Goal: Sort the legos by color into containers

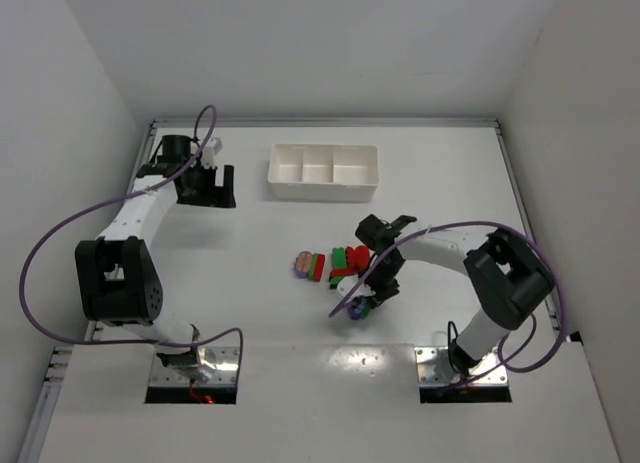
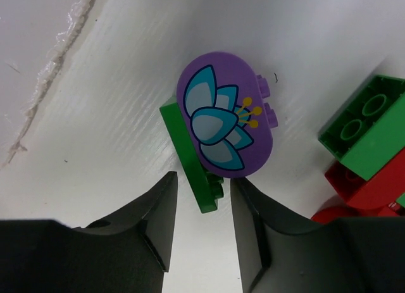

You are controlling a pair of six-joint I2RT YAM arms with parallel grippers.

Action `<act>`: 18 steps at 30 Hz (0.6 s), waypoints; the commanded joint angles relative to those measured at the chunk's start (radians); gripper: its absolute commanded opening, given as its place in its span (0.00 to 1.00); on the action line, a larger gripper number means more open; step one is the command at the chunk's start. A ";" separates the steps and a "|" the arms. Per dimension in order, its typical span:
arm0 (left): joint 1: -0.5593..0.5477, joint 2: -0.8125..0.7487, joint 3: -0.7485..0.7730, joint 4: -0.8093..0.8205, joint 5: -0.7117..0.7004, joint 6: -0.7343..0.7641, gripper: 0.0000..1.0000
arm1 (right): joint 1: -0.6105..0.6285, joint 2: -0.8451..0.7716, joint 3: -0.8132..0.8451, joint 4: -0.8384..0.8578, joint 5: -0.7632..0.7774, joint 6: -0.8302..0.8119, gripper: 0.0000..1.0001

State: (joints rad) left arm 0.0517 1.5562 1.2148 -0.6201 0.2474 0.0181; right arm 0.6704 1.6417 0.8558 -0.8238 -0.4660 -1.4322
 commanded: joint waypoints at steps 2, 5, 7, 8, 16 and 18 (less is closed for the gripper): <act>0.008 -0.002 0.014 0.008 -0.002 0.008 1.00 | 0.031 0.027 0.035 -0.001 0.019 0.001 0.35; 0.008 -0.002 0.014 0.008 -0.002 0.008 1.00 | 0.049 0.036 0.035 0.029 0.056 0.029 0.27; 0.008 0.007 0.023 0.008 -0.002 0.008 1.00 | 0.058 0.047 0.026 0.057 0.076 0.064 0.18; 0.008 0.007 0.023 0.008 -0.002 0.008 1.00 | 0.058 0.047 0.026 0.057 0.076 0.075 0.09; 0.008 0.025 0.064 -0.124 0.386 0.146 1.00 | 0.023 -0.084 0.095 0.109 0.139 0.168 0.00; 0.008 0.025 0.065 -0.148 0.449 0.155 1.00 | 0.002 -0.103 0.156 0.095 0.139 0.177 0.00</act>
State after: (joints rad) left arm 0.0536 1.5791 1.2385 -0.6998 0.4831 0.1024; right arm 0.6968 1.6154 0.9001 -0.7628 -0.3420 -1.2873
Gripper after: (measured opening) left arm 0.995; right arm 0.177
